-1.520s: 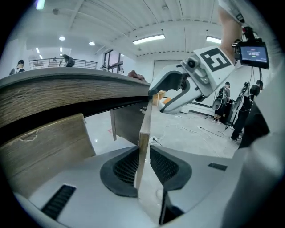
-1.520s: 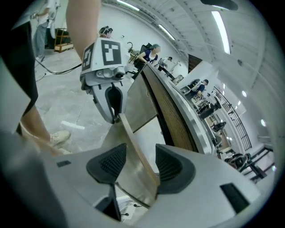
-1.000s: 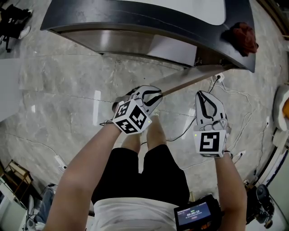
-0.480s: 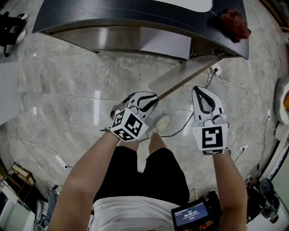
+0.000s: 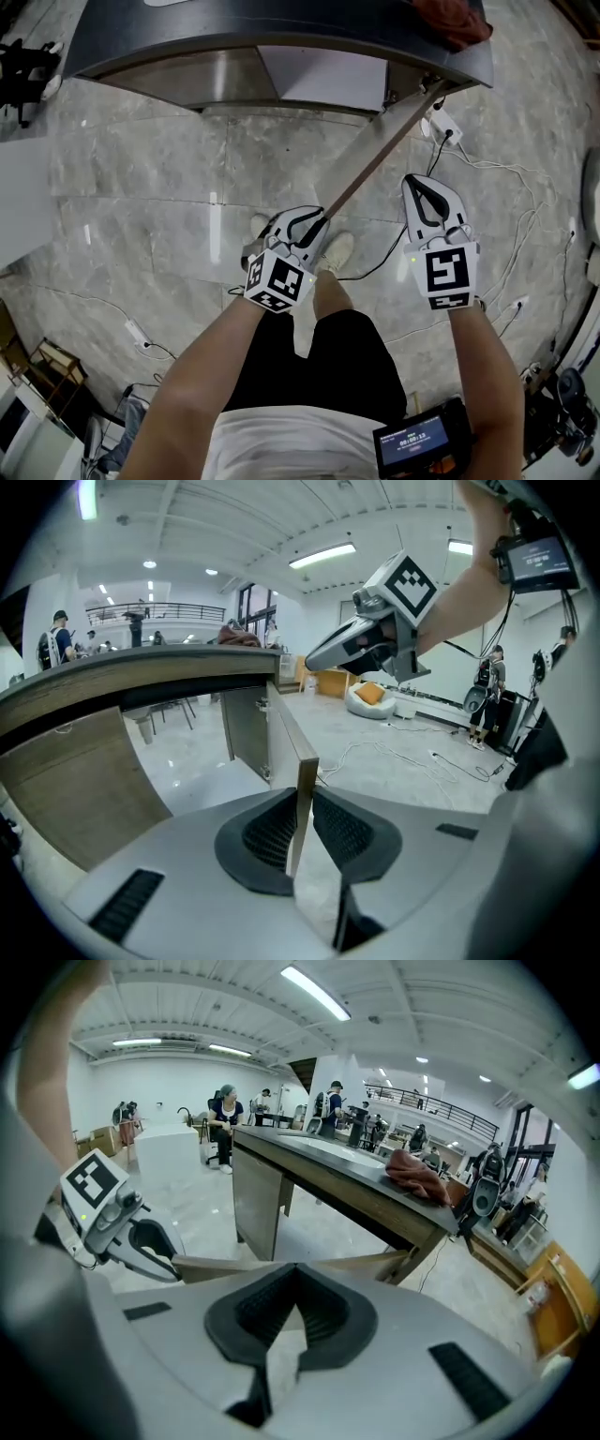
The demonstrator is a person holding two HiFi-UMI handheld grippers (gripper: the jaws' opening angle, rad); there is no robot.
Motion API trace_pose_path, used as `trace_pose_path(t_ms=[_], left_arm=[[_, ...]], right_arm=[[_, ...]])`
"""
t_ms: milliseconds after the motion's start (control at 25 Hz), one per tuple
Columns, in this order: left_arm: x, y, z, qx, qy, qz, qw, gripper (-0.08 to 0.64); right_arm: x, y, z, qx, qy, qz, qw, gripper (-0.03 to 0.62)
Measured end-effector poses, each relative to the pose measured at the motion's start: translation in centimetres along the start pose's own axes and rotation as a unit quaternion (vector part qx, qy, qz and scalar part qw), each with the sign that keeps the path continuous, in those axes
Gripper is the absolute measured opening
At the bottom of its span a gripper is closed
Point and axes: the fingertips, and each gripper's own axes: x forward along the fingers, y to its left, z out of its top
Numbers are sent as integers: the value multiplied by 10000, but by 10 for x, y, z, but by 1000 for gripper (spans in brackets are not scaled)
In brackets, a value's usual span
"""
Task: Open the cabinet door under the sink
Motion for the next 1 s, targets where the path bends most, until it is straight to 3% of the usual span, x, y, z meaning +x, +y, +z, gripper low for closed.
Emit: trace_pose_path(t_ms=[200, 400, 1000], left_arm=[[8, -37, 5, -149, -14, 2, 9999, 60], [27, -82, 16, -24, 28, -444, 9990, 57], [79, -160, 51, 154, 14, -999, 9949, 46]], right_arm=[[-20, -10, -23, 83, 30, -88, 9999, 12], [-41, -21, -48, 211, 123, -247, 9994, 12], [-87, -70, -123, 683, 387, -897, 9929, 12]])
